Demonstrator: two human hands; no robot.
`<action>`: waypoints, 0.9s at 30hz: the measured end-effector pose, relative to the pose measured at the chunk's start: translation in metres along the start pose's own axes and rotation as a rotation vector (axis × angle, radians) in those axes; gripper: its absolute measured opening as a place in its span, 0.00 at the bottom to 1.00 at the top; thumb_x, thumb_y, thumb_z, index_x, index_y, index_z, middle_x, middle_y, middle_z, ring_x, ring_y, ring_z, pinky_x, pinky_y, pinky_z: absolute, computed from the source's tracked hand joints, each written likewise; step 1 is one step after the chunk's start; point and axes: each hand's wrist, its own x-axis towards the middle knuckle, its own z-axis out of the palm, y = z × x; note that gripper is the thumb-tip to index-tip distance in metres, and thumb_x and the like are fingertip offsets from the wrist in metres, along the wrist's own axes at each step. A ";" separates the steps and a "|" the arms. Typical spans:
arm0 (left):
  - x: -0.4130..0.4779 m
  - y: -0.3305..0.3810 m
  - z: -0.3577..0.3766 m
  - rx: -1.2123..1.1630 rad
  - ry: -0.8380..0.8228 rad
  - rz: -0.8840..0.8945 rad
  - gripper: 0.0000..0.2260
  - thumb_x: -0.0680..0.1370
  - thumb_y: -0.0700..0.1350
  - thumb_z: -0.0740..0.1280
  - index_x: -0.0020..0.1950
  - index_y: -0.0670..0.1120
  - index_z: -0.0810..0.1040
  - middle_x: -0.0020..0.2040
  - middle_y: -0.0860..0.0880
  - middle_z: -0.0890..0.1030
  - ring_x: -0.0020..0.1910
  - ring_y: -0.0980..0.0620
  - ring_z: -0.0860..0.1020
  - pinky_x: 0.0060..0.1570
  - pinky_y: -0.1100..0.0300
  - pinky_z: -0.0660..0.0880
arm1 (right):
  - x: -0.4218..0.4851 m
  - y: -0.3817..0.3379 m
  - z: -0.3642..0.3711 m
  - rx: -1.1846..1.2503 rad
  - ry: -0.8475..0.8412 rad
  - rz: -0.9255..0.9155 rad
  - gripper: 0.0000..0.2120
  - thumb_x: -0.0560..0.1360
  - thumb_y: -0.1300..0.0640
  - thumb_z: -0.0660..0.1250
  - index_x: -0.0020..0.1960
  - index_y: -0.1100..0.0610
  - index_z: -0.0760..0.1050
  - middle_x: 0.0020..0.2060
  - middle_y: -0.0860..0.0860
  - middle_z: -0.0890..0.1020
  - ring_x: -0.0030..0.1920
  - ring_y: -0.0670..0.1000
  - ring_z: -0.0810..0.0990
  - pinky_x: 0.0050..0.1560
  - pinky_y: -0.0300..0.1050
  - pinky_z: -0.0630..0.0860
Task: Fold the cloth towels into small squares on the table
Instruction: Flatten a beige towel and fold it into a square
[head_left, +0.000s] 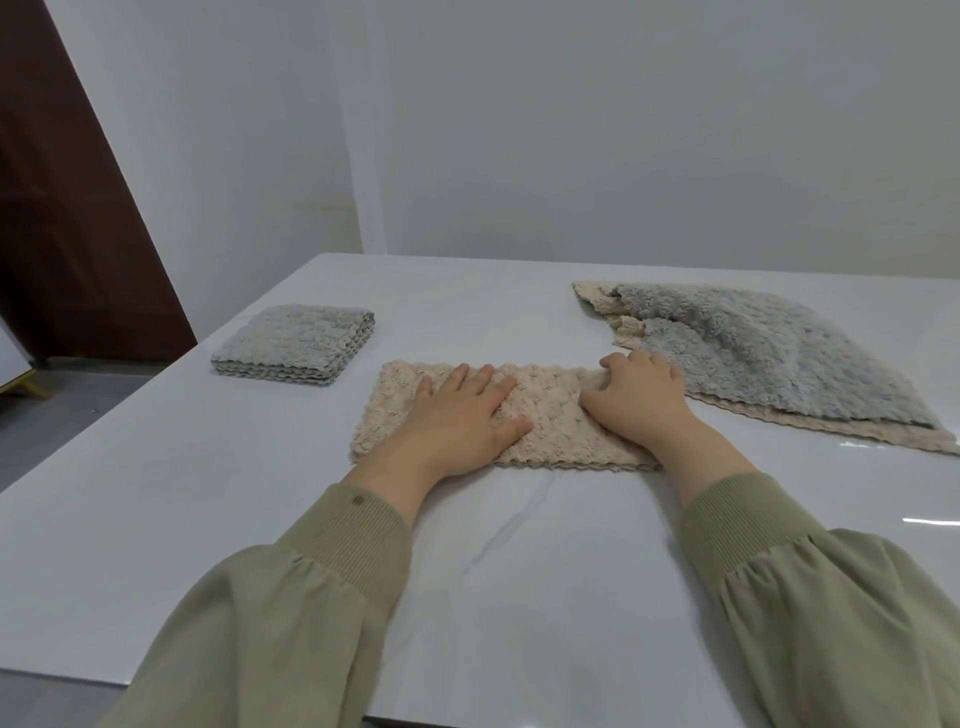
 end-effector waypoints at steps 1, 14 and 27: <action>0.000 -0.001 0.000 0.000 -0.003 0.003 0.30 0.78 0.65 0.48 0.77 0.57 0.46 0.78 0.54 0.45 0.77 0.51 0.42 0.73 0.43 0.41 | 0.001 0.002 -0.001 0.027 0.005 0.025 0.24 0.73 0.46 0.56 0.63 0.57 0.72 0.61 0.59 0.73 0.64 0.61 0.66 0.68 0.58 0.60; -0.004 -0.005 -0.005 -0.019 -0.041 0.015 0.31 0.77 0.66 0.51 0.77 0.58 0.47 0.78 0.55 0.44 0.77 0.52 0.42 0.73 0.43 0.41 | -0.001 0.004 -0.006 0.106 0.072 0.146 0.11 0.73 0.54 0.58 0.47 0.60 0.72 0.52 0.60 0.76 0.59 0.62 0.68 0.59 0.55 0.68; -0.010 0.002 -0.014 -0.530 0.279 0.067 0.30 0.78 0.56 0.62 0.77 0.55 0.52 0.77 0.55 0.53 0.76 0.56 0.45 0.74 0.46 0.48 | -0.035 -0.021 -0.028 0.503 0.686 -0.392 0.13 0.66 0.72 0.60 0.48 0.61 0.74 0.36 0.53 0.79 0.34 0.52 0.74 0.35 0.45 0.70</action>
